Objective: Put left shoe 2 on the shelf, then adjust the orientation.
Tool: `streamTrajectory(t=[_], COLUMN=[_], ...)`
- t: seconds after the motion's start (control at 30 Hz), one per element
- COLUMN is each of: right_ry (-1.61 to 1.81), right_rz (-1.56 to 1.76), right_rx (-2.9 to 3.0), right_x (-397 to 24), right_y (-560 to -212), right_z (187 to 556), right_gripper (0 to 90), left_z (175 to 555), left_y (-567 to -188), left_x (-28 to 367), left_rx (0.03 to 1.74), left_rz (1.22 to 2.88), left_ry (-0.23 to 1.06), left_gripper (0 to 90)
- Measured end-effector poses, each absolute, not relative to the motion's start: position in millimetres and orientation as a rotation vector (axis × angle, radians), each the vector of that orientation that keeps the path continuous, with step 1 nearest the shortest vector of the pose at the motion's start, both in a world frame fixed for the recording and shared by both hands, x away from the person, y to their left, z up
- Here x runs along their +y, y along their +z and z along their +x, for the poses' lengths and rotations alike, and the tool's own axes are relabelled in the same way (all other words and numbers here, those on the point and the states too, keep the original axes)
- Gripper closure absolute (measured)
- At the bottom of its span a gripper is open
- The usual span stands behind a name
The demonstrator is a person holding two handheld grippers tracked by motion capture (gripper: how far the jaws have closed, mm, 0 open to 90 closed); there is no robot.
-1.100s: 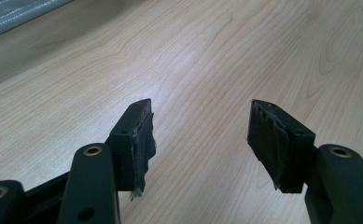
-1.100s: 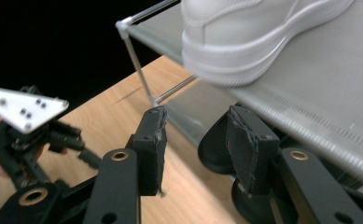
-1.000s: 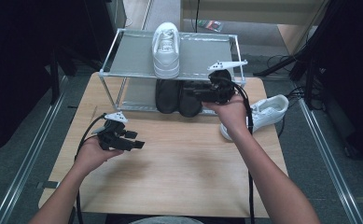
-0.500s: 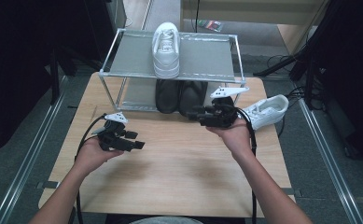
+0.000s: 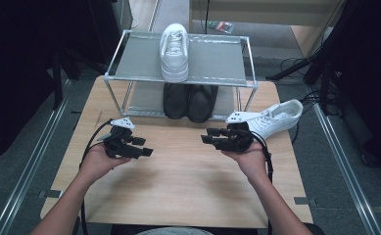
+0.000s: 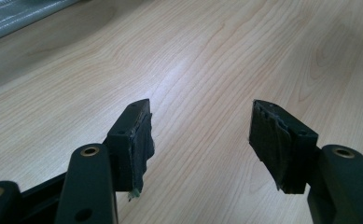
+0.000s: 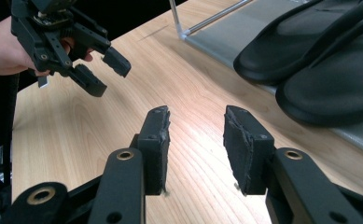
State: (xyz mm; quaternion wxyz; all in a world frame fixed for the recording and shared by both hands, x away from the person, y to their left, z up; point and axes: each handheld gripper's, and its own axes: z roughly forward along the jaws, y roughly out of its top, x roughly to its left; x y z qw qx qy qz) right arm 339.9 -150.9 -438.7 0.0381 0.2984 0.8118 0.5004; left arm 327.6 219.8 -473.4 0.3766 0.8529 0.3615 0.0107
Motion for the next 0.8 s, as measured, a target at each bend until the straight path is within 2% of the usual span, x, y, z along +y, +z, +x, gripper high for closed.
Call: streamTrajectory(t=[0.3,0.53,0.8], right_ry=[1.523,1.503,1.481], right_rz=[0.943,1.014,1.052], right_rx=[2.464,2.449,2.409], right_x=[-164.5,-177.5,-189.7], right_y=[-448.2,-454.6,-454.5], right_z=[336.6,335.5,334.0], right_gripper=[63.0,69.5,71.8], left_z=[330.5,335.6,339.1], left_y=[-472.8,-471.4,-471.8], left_x=[215.4,214.9,210.3], left_rx=[0.911,0.906,0.891], left_rz=[2.184,2.179,2.185], left_ry=[0.016,0.014,0.006], left_gripper=[39.4,39.0,39.0])
